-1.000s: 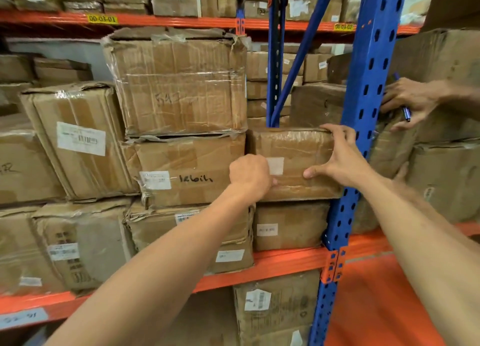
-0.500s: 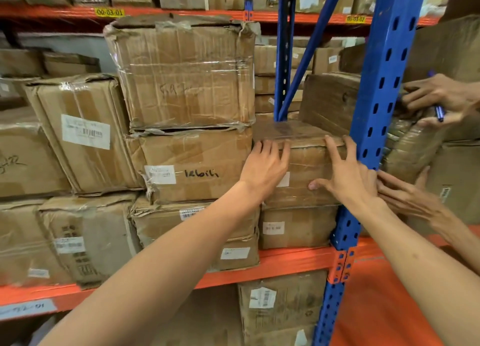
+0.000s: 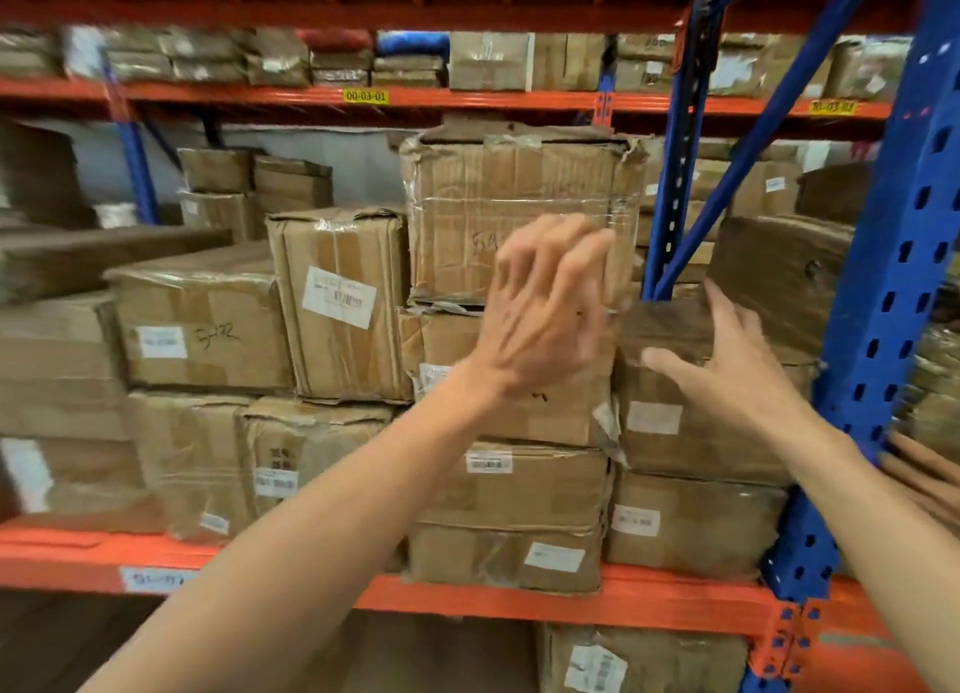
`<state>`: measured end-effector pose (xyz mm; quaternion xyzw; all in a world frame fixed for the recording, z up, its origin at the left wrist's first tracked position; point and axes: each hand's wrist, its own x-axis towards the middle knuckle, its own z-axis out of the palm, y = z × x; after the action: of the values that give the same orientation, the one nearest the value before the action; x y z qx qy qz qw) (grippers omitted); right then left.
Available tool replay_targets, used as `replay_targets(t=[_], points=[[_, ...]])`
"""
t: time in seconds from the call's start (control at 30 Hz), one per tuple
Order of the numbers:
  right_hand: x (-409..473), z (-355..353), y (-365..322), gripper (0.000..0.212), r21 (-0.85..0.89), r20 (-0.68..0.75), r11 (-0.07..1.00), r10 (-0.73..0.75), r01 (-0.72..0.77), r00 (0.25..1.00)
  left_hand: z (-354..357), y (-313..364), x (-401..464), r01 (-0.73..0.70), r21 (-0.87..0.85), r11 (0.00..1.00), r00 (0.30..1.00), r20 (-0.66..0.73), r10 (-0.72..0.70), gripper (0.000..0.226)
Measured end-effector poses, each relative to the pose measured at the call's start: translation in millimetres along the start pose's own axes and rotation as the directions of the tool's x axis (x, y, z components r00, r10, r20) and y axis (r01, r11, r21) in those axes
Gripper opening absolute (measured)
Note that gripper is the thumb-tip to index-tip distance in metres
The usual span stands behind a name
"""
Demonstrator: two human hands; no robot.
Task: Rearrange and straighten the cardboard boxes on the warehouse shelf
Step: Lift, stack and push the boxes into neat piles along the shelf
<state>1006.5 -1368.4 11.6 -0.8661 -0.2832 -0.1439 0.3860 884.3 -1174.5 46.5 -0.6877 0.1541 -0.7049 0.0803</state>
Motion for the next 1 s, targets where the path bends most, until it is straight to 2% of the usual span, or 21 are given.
replay_targets(t=[0.03,0.1,0.17,0.23,0.3,0.37,0.47,0.6,0.63,0.7,0.73,0.77,0.83,0.9,0.93,1.0], points=[[-0.4,7.9,-15.6,0.118,0.121,0.013,0.991,-0.063,0.061,0.998,-13.7,-22.2,9.0,0.116,0.086,0.989,0.992,-0.065,-0.111,0.055],[0.6,31.3,-47.0,0.121,0.285,0.022,0.949,-0.151,0.139,0.988,-33.9,-63.2,15.9,0.313,0.251,0.916,0.949,-0.061,-0.308,0.07],[4.1,57.9,-71.8,0.108,0.442,-0.079,0.875,-0.179,0.195,0.981,-40.7,-88.6,6.2,0.33,0.344,0.879,0.918,0.1,-0.383,0.08],[5.4,84.5,-89.2,0.083,0.555,-0.326,0.79,-0.085,0.263,0.942,-35.5,-98.3,-10.5,0.257,0.355,0.899,0.907,0.232,-0.351,0.076],[7.9,102.7,-99.6,0.067,0.514,-0.529,0.808,0.034,0.289,0.848,-28.1,-102.8,-17.6,0.233,0.359,0.904,0.915,0.233,-0.328,0.071],[12.1,111.9,-100.8,0.064,0.448,-0.626,0.857,0.098,0.254,0.774,-21.8,-107.1,-20.9,0.233,0.354,0.906,0.923,0.212,-0.32,0.067],[22.0,115.1,-90.7,0.063,0.391,-0.644,0.889,0.081,0.237,0.761,-15.8,-102.2,-23.0,0.249,0.333,0.909,0.924,0.2,-0.326,0.065],[16.0,110.0,-85.5,0.066,0.402,-0.619,0.886,0.077,0.231,0.782,-28.8,-99.2,-20.5,0.265,0.177,0.948,0.936,0.189,-0.297,0.064],[12.4,107.0,-88.7,0.064,0.376,-0.655,0.888,0.052,0.265,0.754,-39.3,-110.1,-18.6,0.269,0.18,0.946,0.943,0.153,-0.297,0.065],[5.6,98.9,-103.4,0.057,0.231,-0.772,0.888,-0.081,0.397,0.631,-67.2,-144.7,-13.6,0.371,0.261,0.891,0.915,0.059,-0.399,0.065],[2.5,94.6,-116.8,0.055,0.134,-0.805,0.871,-0.182,0.472,0.565,-82.3,-165.6,-11.7,0.474,0.305,0.826,0.863,0.028,-0.505,0.063],[0.1,91.5,-134.8,0.055,0.044,-0.805,0.839,-0.291,0.542,0.516,-97.2,-186.4,-10.6,0.583,0.326,0.744,0.78,0.03,-0.625,0.062],[-2.7,88.9,-178.9,0.053,-0.114,-0.687,0.73,-0.548,0.674,0.478,-122.2,-220.2,-14.4,0.751,0.278,0.599,0.585,0.142,-0.799,0.061],[-3.7,94.9,-225.9,0.054,-0.247,-0.387,0.594,-0.785,0.766,0.484,-138.2,-237.5,-25.3,0.829,0.193,0.525,0.447,0.334,-0.83,0.066],[-3.3,99.8,-247.3,0.058,-0.305,-0.203,0.554,-0.833,0.775,0.515,-144.4,-238.9,-31.4,0.851,0.157,0.502,0.403,0.419,-0.814,0.068],[6.5,109.6,-279.9,0.078,-0.463,0.078,0.539,-0.766,0.703,0.638,-152.0,-238.8,-41.2,0.875,0.105,0.472,0.364,0.499,-0.786,0.07]])
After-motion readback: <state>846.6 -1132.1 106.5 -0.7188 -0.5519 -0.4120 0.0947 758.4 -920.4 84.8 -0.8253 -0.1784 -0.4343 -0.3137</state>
